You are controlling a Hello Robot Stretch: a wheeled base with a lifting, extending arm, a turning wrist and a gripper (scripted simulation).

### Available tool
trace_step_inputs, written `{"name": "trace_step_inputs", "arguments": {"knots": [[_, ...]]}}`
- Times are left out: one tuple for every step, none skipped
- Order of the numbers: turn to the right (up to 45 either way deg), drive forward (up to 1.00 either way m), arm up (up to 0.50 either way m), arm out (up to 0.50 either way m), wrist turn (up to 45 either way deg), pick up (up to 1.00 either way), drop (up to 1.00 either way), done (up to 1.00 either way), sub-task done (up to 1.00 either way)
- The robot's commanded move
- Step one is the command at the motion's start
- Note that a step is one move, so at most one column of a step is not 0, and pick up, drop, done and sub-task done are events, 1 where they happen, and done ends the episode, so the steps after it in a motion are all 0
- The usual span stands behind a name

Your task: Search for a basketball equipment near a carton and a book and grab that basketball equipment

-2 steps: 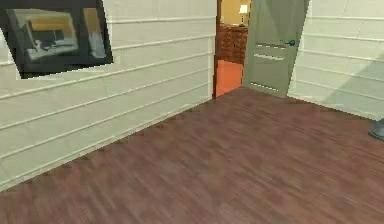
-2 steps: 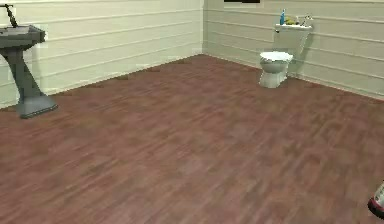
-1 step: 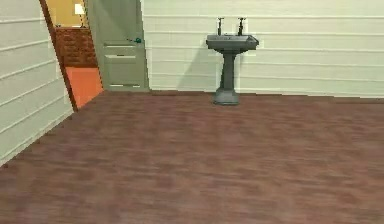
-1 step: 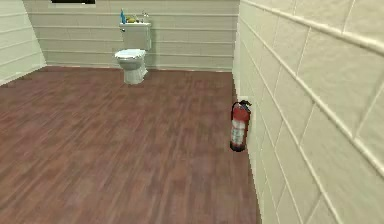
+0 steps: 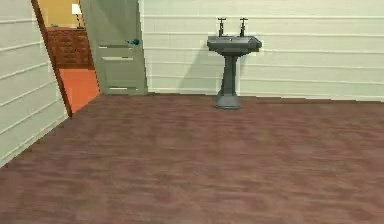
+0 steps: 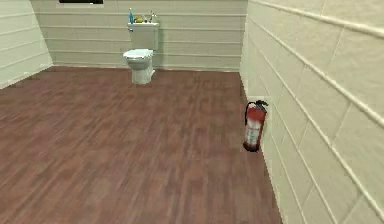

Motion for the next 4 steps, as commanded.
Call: {"name": "trace_step_inputs", "arguments": {"knots": [[-45.0, 0.0, 0.0, 0.0, 0.0, 0.0, 0.0, 0.0, 0.0], [-42.0, 0.0, 0.0, 0.0, 0.0, 0.0, 0.0, 0.0, 0.0], [0.0, 0.15, 0.0, 0.0, 0.0, 0.0, 0.0, 0.0, 0.0], [-39.0, 0.0, 0.0, 0.0, 0.0, 0.0, 0.0, 0.0, 0.0]]}}
